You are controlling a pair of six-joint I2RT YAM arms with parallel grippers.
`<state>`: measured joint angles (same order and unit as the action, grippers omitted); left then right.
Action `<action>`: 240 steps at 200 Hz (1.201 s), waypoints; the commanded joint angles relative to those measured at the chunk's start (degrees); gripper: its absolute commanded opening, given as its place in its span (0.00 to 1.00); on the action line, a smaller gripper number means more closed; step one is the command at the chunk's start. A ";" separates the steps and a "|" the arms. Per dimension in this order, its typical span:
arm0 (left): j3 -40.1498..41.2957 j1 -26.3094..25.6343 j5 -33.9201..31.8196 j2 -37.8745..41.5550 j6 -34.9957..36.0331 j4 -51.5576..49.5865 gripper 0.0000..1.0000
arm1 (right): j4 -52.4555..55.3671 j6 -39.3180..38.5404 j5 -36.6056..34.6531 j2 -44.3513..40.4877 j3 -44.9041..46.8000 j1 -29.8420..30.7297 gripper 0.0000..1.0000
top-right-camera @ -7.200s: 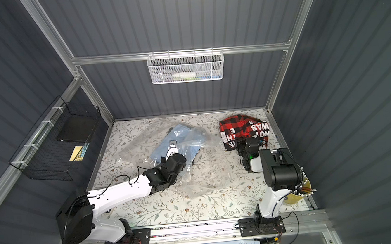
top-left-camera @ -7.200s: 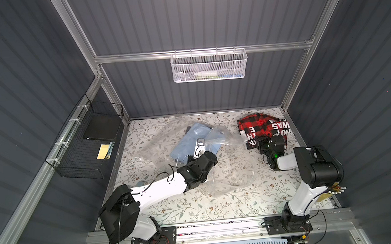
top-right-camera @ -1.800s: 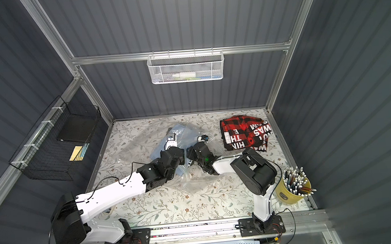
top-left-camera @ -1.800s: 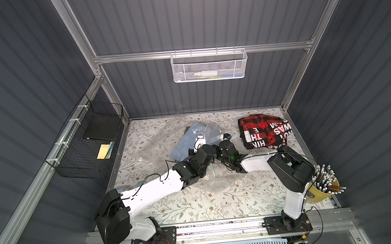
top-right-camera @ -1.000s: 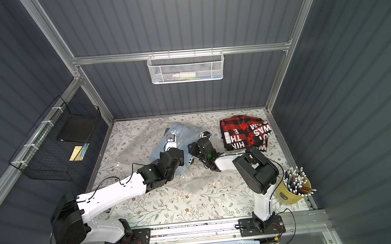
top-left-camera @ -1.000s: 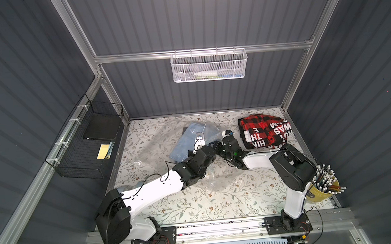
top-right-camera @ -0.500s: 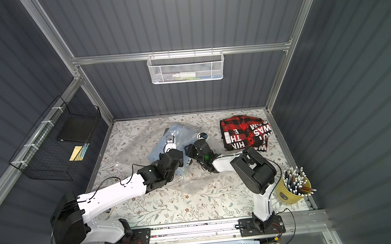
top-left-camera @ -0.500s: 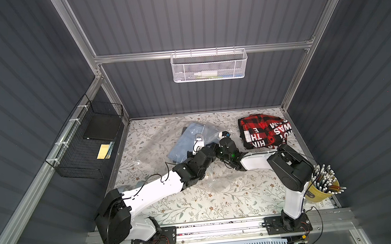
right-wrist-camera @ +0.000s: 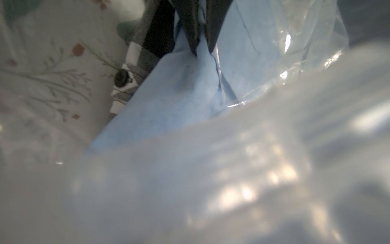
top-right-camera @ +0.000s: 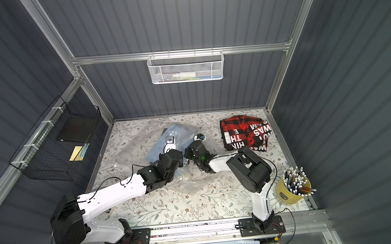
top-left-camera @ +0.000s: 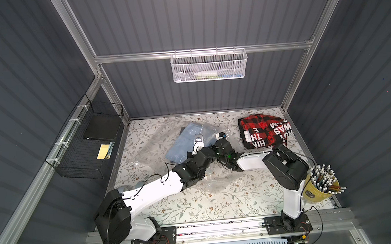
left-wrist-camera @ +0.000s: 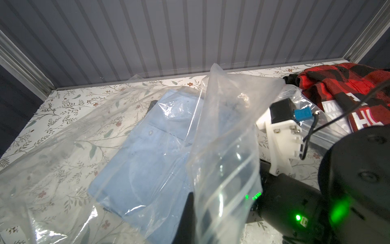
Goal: Take the shirt out of the vacuum bag
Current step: Take out the shirt from the vacuum bag.
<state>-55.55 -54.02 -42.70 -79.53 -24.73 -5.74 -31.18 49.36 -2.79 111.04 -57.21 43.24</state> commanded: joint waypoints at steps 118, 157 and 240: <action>0.44 -0.05 -1.15 0.67 -0.52 0.46 0.00 | 1.17 -2.08 3.69 -13.94 5.09 0.72 0.00; 0.26 -0.06 -1.34 0.10 -0.32 0.46 0.00 | 3.64 -3.31 3.59 -19.97 8.76 1.40 0.00; 0.49 -0.08 -1.69 -0.14 -0.10 0.46 0.00 | 11.35 -6.26 1.53 -33.91 13.70 1.69 0.00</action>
<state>-55.05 -54.02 -43.16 -79.44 -24.71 -4.51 -21.17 45.43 0.23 81.93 -44.03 44.62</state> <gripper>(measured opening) 0.047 0.057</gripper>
